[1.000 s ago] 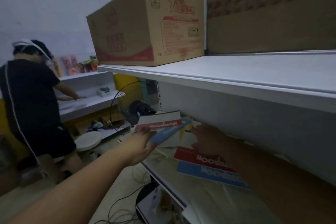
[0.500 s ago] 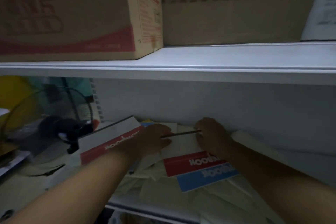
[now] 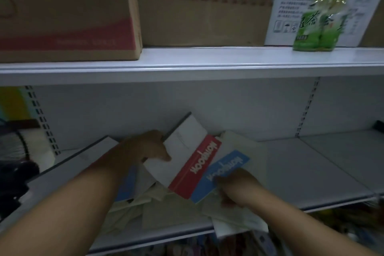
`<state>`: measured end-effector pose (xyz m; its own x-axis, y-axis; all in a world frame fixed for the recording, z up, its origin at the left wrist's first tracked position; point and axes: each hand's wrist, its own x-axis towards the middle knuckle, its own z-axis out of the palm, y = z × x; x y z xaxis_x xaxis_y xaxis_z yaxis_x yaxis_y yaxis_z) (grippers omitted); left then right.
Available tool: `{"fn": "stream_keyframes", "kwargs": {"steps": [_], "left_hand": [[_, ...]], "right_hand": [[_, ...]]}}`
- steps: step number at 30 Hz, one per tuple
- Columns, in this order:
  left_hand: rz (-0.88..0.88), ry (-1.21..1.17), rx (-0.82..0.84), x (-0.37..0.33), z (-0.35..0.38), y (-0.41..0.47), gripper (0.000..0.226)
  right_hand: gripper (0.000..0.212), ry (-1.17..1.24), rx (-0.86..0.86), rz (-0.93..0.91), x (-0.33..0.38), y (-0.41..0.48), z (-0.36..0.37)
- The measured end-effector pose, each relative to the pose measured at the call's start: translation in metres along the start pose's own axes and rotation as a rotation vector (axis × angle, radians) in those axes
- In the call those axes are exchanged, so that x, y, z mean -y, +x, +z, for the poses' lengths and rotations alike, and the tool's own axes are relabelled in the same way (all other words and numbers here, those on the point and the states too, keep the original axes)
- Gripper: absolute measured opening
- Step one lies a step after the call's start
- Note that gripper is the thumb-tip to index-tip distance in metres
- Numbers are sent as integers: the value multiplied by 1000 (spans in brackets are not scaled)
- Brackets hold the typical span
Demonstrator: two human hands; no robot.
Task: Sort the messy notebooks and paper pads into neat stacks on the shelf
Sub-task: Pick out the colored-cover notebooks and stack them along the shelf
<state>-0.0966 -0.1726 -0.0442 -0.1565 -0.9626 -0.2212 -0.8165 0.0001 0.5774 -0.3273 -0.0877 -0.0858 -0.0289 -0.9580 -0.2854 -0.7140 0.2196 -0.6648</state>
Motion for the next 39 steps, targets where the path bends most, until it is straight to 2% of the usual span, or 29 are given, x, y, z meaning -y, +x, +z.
{"fn": "stream_keyframes", "kwargs": {"steps": [2,3,4,6,8,9,12,14,16,18,20,22,23,25,27,31,36,39], "left_hand": [[-12,-412,148,10,-11,-15,71],[4,-574,144,16,-14,-23,73],[20,-694,100,22,-14,-32,69],[49,-880,-30,35,-12,-46,50],[70,-978,-150,53,-11,-60,40],[74,-1003,-209,61,-13,-68,38],[20,-1065,-346,81,-18,-93,41],[-29,-1109,-403,92,-17,-108,40],[-38,-1155,-394,100,-12,-123,39],[-45,-1180,-367,106,-4,-139,52],[-28,-1138,-384,113,2,-153,34],[-48,-1121,-440,123,1,-165,35],[-55,-1115,-473,130,-1,-171,38],[-82,-1139,-527,144,-6,-185,39],[-118,-1195,-583,160,-8,-199,37],[-173,-1281,-638,178,-6,-220,33],[-201,-1314,-669,178,-2,-227,34],[-189,-1322,-663,172,1,-228,34]], "right_hand": [[29,406,76,136,5,-7,10],[29,529,93,181,5,-10,14],[27,600,86,193,5,-10,19],[24,506,13,131,6,-9,21],[25,373,-122,14,14,-10,15],[24,394,-181,-48,20,-11,9],[13,672,-292,-194,42,-12,-8],[18,819,-209,-238,57,-12,-9],[17,848,-28,-249,76,-13,7],[18,801,174,-272,95,-15,38],[17,669,349,-307,114,-18,69],[8,540,408,-359,130,-17,89],[13,475,354,-386,136,-12,96],[26,127,77,-500,140,8,103],[22,-180,-120,-558,141,25,110],[37,-377,-136,-545,154,43,122],[63,-243,-128,-406,177,64,131],[58,-342,-119,-400,178,71,134]]}}
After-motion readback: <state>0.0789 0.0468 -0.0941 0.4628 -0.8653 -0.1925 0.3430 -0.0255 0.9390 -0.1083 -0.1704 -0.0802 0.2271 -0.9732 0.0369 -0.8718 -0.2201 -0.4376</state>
